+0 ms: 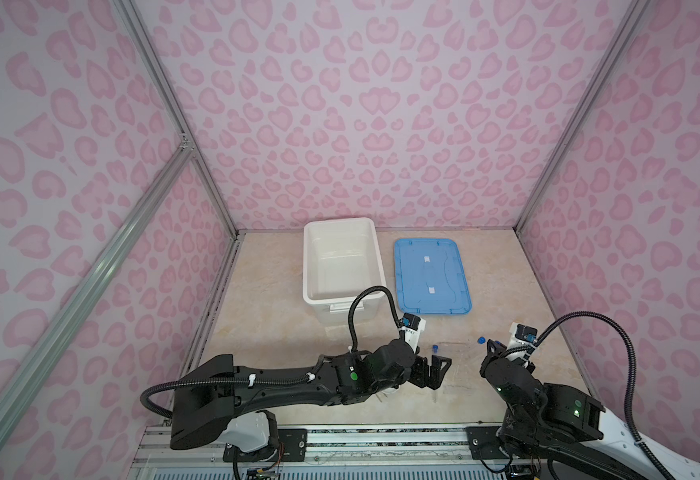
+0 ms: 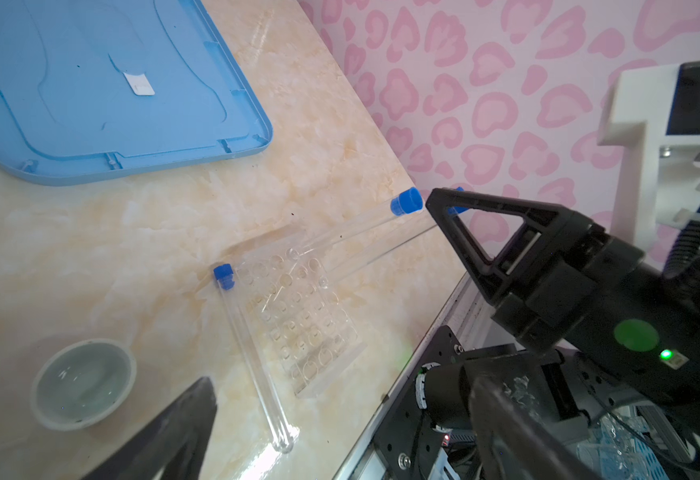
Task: Organize the chemistry lab equipment
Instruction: 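Set the blue cap down by the rack with right gripper while left lowers the tube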
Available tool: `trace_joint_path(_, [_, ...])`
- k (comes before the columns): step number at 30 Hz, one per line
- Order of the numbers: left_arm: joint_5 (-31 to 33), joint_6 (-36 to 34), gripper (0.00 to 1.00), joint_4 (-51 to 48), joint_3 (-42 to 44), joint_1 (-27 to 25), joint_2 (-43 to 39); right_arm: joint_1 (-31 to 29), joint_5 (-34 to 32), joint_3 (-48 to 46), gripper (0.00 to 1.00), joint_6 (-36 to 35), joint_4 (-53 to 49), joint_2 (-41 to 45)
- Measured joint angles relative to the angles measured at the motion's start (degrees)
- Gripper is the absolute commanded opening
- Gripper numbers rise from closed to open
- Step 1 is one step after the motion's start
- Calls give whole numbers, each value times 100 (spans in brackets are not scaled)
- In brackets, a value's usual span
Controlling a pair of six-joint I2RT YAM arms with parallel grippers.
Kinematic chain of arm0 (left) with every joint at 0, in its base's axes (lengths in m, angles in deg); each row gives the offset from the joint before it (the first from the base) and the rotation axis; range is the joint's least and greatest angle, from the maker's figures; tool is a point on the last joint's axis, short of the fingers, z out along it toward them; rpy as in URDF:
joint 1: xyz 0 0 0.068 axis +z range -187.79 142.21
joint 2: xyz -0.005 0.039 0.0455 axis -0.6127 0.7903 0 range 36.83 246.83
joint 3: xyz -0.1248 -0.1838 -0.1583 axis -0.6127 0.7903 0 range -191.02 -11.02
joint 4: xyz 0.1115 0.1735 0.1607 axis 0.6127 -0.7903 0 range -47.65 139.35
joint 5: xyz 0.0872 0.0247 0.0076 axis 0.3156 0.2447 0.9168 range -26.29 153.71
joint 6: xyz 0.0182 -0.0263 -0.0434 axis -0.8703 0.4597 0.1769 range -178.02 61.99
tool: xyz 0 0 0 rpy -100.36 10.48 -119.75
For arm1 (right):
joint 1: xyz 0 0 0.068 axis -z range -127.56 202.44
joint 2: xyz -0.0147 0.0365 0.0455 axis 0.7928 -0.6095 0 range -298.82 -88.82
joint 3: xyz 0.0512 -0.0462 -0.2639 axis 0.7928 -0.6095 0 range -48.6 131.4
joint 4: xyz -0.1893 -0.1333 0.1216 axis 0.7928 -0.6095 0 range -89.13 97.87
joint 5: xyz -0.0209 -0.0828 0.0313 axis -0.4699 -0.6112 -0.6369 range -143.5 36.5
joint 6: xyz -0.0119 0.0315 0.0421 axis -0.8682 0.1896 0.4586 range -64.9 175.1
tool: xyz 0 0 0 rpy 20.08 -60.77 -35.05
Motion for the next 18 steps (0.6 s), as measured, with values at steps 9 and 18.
trace_joint_path(9, [-4, 2, 97, 0, 0, 0, 0, 2, 13, -61, 10, -31, 199, -485])
trace_joint_path(18, [61, 0, 97, -48, 2, 20, -4, 2, -59, -400, 11, -352, 791, -588])
